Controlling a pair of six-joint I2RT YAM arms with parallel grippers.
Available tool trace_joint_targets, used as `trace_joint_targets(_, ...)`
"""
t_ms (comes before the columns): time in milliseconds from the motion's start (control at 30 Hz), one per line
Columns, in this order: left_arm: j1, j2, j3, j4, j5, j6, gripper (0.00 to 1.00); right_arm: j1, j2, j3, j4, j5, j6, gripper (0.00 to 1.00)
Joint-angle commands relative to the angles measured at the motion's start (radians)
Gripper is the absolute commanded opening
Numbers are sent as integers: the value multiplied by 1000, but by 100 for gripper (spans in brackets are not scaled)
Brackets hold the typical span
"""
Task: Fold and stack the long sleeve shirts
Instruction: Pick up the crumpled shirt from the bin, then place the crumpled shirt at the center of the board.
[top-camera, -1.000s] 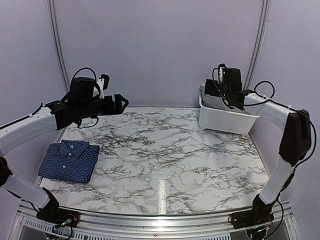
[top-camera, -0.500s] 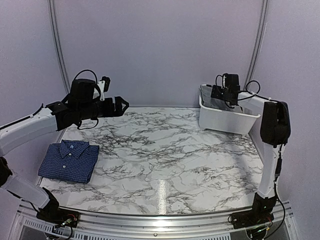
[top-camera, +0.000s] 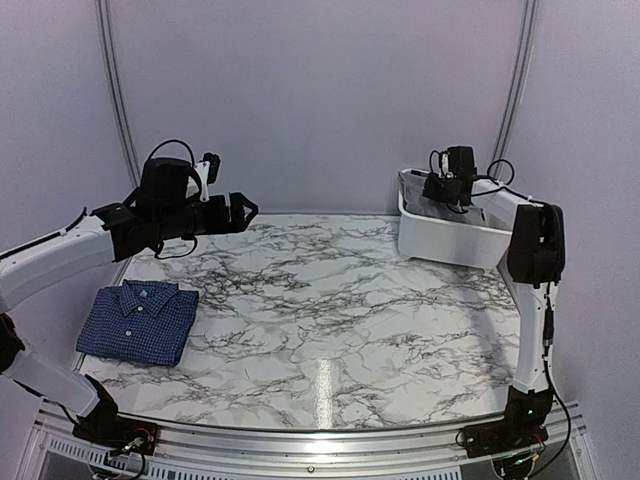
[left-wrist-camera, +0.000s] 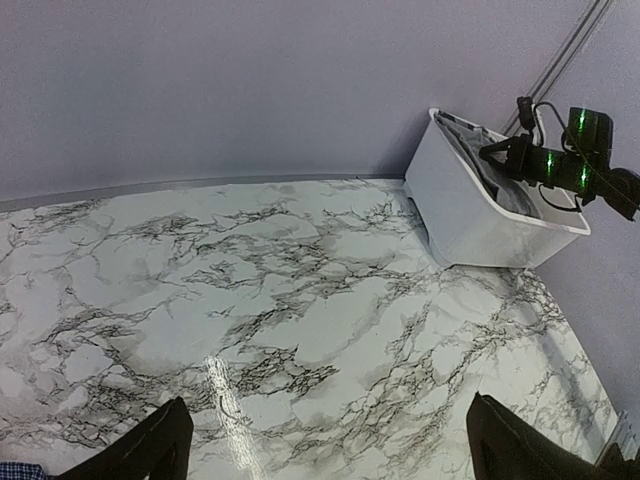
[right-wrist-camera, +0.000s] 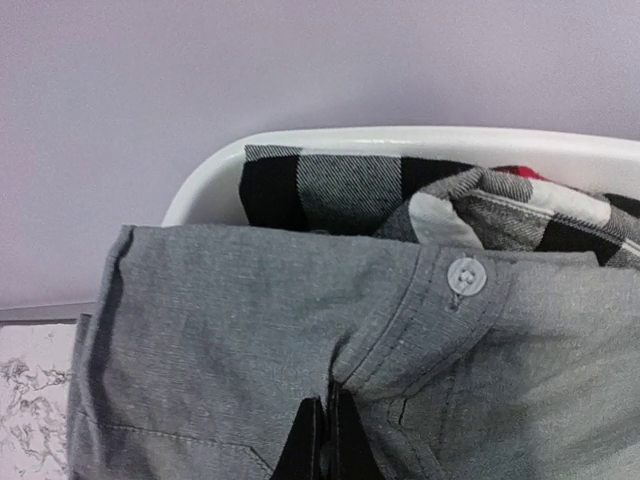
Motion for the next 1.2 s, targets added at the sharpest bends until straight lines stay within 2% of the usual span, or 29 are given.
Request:
trace_joint_targets(0,7,1,0,-10,-2,-3,99,9,-21,96,-81,-68,-21,0)
trace_joint_targets(500,6,-28,-28,62,-15,-11,99,184,-356,10,-16,44,-166,0)
trace_joint_targets(767,8,-50,-26,81,-14,-17,99,424,-472,112,45,39,-237,0)
trace_joint_targets(933,10,-69,-37,91,-18,-19,99,561,-520,105,143,3,-232,0)
trace_joint_targets(1067,10,-83,-55,93,-4,-28,99,572,-520,43,143,-13,-172,0)
trace_joint_targets(1167,11,-107,-87,93,-4,-34,99,559,-535,-111,128,-10,-133,0)
